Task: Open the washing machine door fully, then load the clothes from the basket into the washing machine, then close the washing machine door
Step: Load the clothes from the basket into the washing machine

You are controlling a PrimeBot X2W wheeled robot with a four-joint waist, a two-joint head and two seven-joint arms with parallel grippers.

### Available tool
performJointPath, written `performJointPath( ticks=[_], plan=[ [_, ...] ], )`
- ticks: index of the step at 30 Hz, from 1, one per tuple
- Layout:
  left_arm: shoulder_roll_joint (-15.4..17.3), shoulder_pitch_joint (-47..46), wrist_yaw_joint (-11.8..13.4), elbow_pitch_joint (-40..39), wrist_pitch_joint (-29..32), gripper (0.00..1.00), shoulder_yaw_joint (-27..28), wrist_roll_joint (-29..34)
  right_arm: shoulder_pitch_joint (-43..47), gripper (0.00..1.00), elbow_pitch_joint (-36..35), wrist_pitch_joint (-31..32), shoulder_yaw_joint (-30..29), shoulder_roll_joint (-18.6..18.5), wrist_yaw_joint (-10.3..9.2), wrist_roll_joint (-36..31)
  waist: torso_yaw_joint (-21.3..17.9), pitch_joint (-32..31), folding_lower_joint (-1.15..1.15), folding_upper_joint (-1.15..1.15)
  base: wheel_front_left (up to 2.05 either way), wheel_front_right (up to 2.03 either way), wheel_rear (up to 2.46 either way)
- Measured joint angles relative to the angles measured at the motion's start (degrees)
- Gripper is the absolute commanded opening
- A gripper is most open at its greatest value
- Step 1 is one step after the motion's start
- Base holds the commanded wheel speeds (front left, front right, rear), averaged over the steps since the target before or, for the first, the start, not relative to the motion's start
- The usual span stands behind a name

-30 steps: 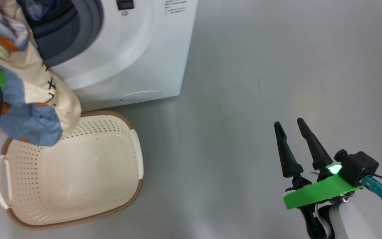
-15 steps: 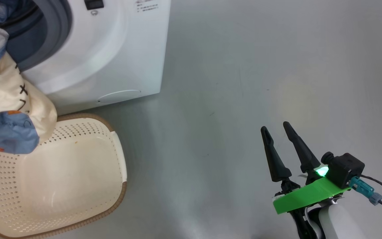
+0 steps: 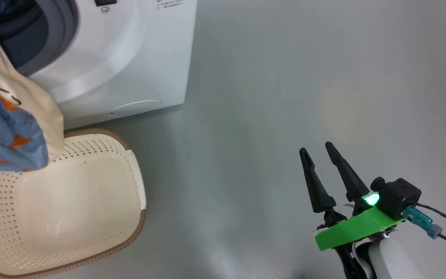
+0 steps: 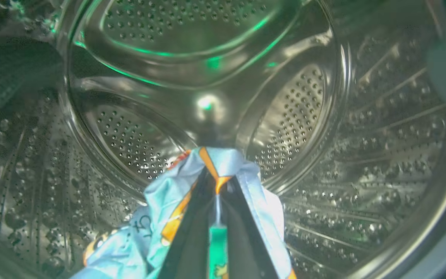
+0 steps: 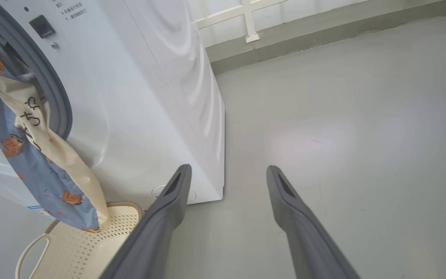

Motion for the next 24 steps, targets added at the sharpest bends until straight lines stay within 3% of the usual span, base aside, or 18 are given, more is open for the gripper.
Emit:
performJointPath(
  ticks=[7,8,10,11,12,24],
  plan=[
    [-2.0,1.0,-0.8,6.5,0.0,0.0,1.2,1.7,-0.5,1.0,0.0,0.0,0.2,0.0,0.0,0.5,0.1,-0.1,0.0,0.0,0.0,0.0,0.0],
    [-2.1,1.0,-0.8,7.6,0.0,0.05,1.2,1.9,-0.5,1.0,0.0,0.0,0.2,0.0,0.0,0.5,0.1,-0.1,0.0,0.0,0.0,0.0,0.0],
    [-2.4,0.9,-1.0,10.3,0.0,0.3,0.9,2.0,-0.5,1.0,0.0,0.0,0.2,0.0,0.0,0.5,0.2,-0.2,0.0,0.0,0.0,0.0,0.0],
    [-2.6,0.7,-1.0,11.6,0.0,0.5,0.7,1.9,-0.5,1.0,0.0,0.0,0.2,0.0,0.0,0.5,0.3,-0.2,0.0,0.0,0.0,0.0,0.0],
    [-2.9,0.7,-1.1,12.9,0.0,1.0,0.4,1.9,-0.5,1.0,0.0,0.0,0.2,0.0,0.0,0.5,0.4,-0.2,0.0,0.0,0.0,0.0,0.0],
    [-3.9,-0.7,-1.1,15.6,0.0,1.0,-7.2,-4.0,-0.5,1.0,0.0,0.0,0.1,0.0,0.0,0.5,1.7,-0.3,0.0,0.0,0.0,0.0,0.0]
  ],
)
